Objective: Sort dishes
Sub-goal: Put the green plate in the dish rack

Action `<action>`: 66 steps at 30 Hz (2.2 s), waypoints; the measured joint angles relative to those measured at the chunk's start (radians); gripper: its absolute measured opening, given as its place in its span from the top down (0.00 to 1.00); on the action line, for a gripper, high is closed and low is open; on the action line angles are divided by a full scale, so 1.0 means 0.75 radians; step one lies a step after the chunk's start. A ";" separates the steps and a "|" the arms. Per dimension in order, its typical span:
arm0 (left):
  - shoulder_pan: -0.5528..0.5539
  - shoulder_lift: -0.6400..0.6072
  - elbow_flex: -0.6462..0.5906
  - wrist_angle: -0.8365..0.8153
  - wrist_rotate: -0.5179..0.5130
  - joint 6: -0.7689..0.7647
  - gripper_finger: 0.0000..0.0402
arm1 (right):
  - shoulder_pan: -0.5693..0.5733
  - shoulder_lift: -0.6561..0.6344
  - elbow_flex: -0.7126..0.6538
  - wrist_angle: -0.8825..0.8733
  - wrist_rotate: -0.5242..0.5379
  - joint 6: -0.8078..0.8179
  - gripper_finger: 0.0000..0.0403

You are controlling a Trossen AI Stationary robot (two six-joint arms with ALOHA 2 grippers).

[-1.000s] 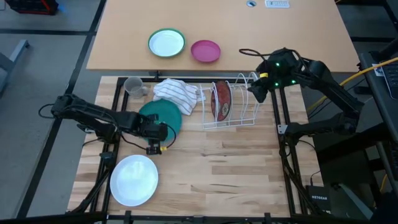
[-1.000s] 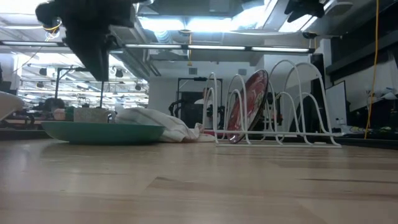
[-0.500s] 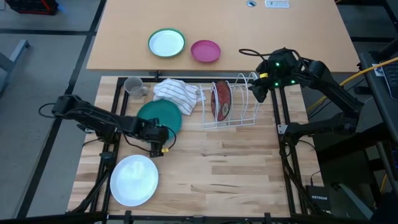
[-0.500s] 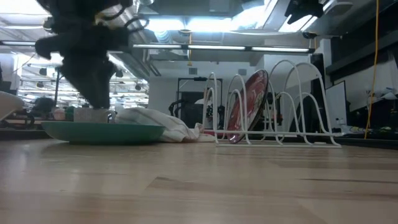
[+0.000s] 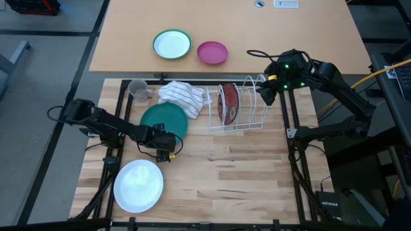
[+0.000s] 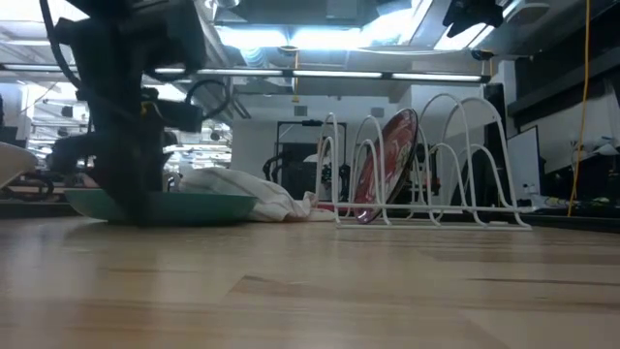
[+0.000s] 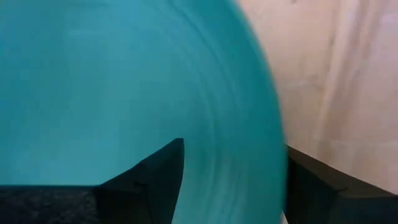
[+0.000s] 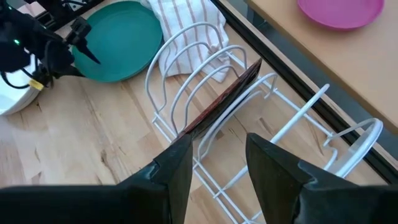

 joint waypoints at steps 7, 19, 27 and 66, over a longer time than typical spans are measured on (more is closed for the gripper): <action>-0.005 0.064 0.004 0.040 0.001 0.031 0.73 | 0.000 0.000 0.000 0.003 0.052 0.000 0.62; -0.061 0.020 0.111 -0.025 -0.140 -0.025 0.98 | -0.001 0.001 -0.001 0.016 0.189 -0.068 0.62; -0.124 -0.086 0.333 -0.121 -0.071 -0.191 1.00 | -0.001 0.001 -0.001 0.051 0.310 -0.227 0.62; 0.047 0.289 0.614 2.190 -0.024 -0.509 1.00 | -0.002 -0.003 -0.001 0.033 1.254 -0.980 0.62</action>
